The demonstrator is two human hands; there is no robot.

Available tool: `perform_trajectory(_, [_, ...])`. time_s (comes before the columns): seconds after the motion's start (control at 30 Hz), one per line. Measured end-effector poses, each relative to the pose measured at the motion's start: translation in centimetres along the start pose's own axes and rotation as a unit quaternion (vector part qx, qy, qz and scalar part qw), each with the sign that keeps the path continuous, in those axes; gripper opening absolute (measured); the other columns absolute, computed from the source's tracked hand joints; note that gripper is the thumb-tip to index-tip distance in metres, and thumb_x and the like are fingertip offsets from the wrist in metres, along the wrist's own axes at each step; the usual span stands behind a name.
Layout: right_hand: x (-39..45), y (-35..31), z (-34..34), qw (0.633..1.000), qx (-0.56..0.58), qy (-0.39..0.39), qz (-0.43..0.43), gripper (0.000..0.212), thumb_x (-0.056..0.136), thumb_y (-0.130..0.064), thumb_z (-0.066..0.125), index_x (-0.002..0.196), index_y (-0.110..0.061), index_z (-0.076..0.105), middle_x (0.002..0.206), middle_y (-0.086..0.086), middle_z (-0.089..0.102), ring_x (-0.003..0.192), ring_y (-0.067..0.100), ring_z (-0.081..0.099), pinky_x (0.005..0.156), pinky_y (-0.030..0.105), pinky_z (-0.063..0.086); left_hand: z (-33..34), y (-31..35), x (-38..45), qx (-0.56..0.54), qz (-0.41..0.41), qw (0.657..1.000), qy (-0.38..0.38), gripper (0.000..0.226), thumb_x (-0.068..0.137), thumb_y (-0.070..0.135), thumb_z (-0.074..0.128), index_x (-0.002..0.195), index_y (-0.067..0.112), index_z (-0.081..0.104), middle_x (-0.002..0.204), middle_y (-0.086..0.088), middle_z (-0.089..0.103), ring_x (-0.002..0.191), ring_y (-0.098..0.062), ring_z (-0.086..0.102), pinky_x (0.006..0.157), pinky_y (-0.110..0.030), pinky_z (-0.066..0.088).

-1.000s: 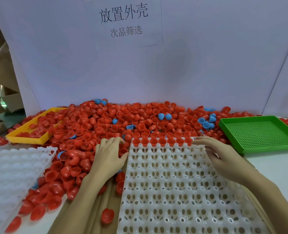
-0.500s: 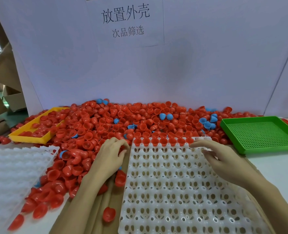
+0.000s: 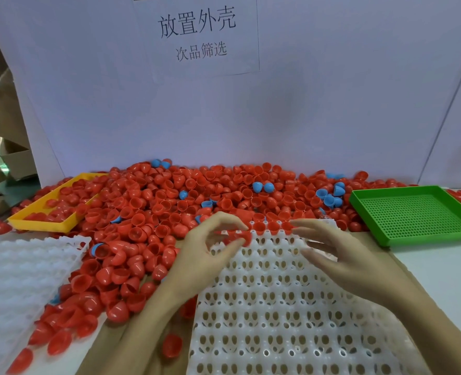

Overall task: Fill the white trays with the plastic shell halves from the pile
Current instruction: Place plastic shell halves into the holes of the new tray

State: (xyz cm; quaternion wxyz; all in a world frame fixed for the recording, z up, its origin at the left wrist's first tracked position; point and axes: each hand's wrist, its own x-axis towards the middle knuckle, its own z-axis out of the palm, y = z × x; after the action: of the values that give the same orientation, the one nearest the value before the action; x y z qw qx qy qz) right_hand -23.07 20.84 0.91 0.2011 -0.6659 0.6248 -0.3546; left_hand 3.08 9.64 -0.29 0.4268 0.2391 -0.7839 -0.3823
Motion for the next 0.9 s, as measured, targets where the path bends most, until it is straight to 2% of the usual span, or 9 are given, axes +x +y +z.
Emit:
perform_trajectory(0.1, [0.0, -0.8, 0.8, 0.997, 0.064, -0.013, -0.036, 0.062, 0.094, -0.037, 0.073, 0.147, -0.051, 0.046, 0.136, -0.023, 0.064, 0.131, -0.006, 0.056, 0.108, 0.02, 0.049, 2.1, 0.6, -0.6, -0.083, -0.027, 0.995, -0.054, 0.021, 0.096, 0.011, 0.075, 0.111, 0.023, 0.067, 0.113, 0.005, 0.072, 0.118, -0.02, 0.068, 0.099, -0.028, 0.054])
perform_trajectory(0.17, [0.0, -1.4, 1.7, 0.995, 0.084, -0.017, -0.06, 0.058, 0.092, -0.04, 0.073, 0.143, -0.053, 0.05, 0.132, -0.023, 0.066, 0.126, -0.002, 0.062, 0.1, 0.019, 0.054, 2.8, 0.7, -0.8, -0.105, -0.036, 0.991, -0.076, 0.021, 0.097, 0.011, 0.074, 0.112, 0.023, 0.066, 0.113, 0.003, 0.072, 0.118, -0.021, 0.069, 0.096, -0.026, 0.054])
perform_trajectory(0.37, [0.0, -1.7, 3.7, 0.994, 0.06, 0.029, -0.083, 0.029, 0.097, -0.031, 0.07, 0.125, -0.039, 0.065, 0.108, -0.017, 0.075, 0.099, 0.006, 0.074, 0.081, 0.028, 0.062, 2.6, 0.9, -1.0, -0.121, -0.052, 0.983, -0.128, 0.015, 0.1, 0.012, 0.07, 0.112, 0.019, 0.065, 0.109, -0.003, 0.076, 0.107, -0.022, 0.074, 0.089, -0.025, 0.057])
perform_trajectory(0.6, [-0.1, -1.6, 4.2, 0.995, 0.065, 0.032, -0.075, 0.033, 0.096, -0.027, 0.074, 0.118, -0.044, 0.058, 0.106, -0.019, 0.072, 0.097, 0.009, 0.074, 0.077, 0.029, 0.062, 2.7, 0.7, -1.0, -0.116, -0.07, 0.978, -0.157, 0.028, 0.101, 0.013, 0.068, 0.126, 0.026, 0.066, 0.127, 0.003, 0.069, 0.117, -0.021, 0.07, 0.096, -0.032, 0.059])
perform_trajectory(0.67, [0.0, -1.5, 4.4, 0.994, 0.075, 0.028, -0.069, 0.037, 0.096, -0.026, 0.073, 0.122, -0.044, 0.054, 0.106, -0.017, 0.071, 0.096, 0.011, 0.074, 0.075, 0.031, 0.062, 2.9, 0.7, -1.1, -0.1, -0.068, 0.981, -0.15, 0.03, 0.101, 0.017, 0.068, 0.129, 0.03, 0.067, 0.132, 0.007, 0.067, 0.117, -0.02, 0.07, 0.099, -0.034, 0.058])
perform_trajectory(0.77, [0.0, -1.5, 4.6, 0.995, 0.087, 0.023, -0.051, 0.047, 0.095, -0.04, 0.069, 0.136, -0.047, 0.046, 0.11, -0.019, 0.067, 0.1, 0.01, 0.072, 0.08, 0.029, 0.061, 2.7, 0.8, -0.7, -0.114, -0.08, 0.987, -0.083, 0.044, 0.099, 0.028, 0.073, 0.14, 0.039, 0.061, 0.135, 0.009, 0.066, 0.112, -0.02, 0.072, 0.098, -0.032, 0.058])
perform_trajectory(0.83, [-0.1, -1.4, 4.6, 0.996, 0.079, 0.02, -0.044, 0.049, 0.094, -0.048, 0.065, 0.139, -0.048, 0.044, 0.115, -0.023, 0.065, 0.106, 0.006, 0.069, 0.083, 0.027, 0.059, 2.0, 0.6, -0.2, -0.159, -0.106, 0.981, 0.029, 0.061, 0.094, 0.034, 0.078, 0.146, 0.052, 0.051, 0.134, 0.008, 0.067, 0.115, -0.02, 0.072, 0.098, -0.037, 0.059])
perform_trajectory(0.9, [-0.1, -1.2, 4.6, 0.996, 0.072, 0.011, -0.042, 0.044, 0.098, -0.044, 0.064, 0.138, -0.048, 0.045, 0.116, -0.025, 0.064, 0.108, 0.005, 0.067, 0.085, 0.03, 0.059, 1.2, 0.2, 0.1, -0.231, -0.143, 0.951, 0.145, 0.081, 0.09, 0.033, 0.082, 0.146, 0.068, 0.036, 0.138, -0.002, 0.066, 0.121, -0.022, 0.07, 0.102, -0.045, 0.055])
